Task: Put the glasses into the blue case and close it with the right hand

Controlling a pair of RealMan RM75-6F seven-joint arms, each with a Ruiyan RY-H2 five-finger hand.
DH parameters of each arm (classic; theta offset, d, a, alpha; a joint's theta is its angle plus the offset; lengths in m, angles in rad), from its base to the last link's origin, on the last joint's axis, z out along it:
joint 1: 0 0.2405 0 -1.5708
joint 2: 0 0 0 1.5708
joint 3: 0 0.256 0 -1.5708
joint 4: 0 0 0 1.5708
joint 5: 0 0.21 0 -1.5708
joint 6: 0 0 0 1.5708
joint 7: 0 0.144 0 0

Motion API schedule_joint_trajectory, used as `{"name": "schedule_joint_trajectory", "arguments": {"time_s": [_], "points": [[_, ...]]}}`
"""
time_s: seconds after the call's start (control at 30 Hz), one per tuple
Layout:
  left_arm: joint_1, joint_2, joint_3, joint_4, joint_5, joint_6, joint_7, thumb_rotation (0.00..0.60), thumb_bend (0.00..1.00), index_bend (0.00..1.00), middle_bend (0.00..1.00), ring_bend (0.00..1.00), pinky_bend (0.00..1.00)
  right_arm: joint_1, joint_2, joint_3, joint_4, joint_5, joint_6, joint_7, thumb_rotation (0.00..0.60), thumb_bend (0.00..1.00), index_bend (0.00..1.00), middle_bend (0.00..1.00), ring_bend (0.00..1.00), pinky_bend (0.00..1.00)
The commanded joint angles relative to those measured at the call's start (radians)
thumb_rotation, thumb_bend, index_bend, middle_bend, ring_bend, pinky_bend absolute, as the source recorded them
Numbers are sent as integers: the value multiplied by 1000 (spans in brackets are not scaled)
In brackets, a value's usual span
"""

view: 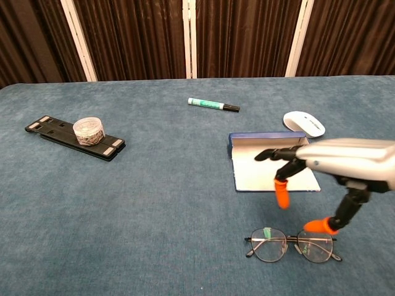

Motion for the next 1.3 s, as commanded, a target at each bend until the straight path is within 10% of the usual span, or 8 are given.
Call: {"name": "schedule_joint_trajectory", "arguments": {"time_s": [0.03,1.3], "points": [[-4,-3,0,3,-5,-5,4,600,0,0,0,0,0,26,-43,2,24,59,-26,-58,600,217,493,0,0,0],[-14,-8,6,7,-27,-14,11,600,0,0,0,0,0,41,-155,-73,82,168,60,-183,600,263,519,0,0,0]]}}
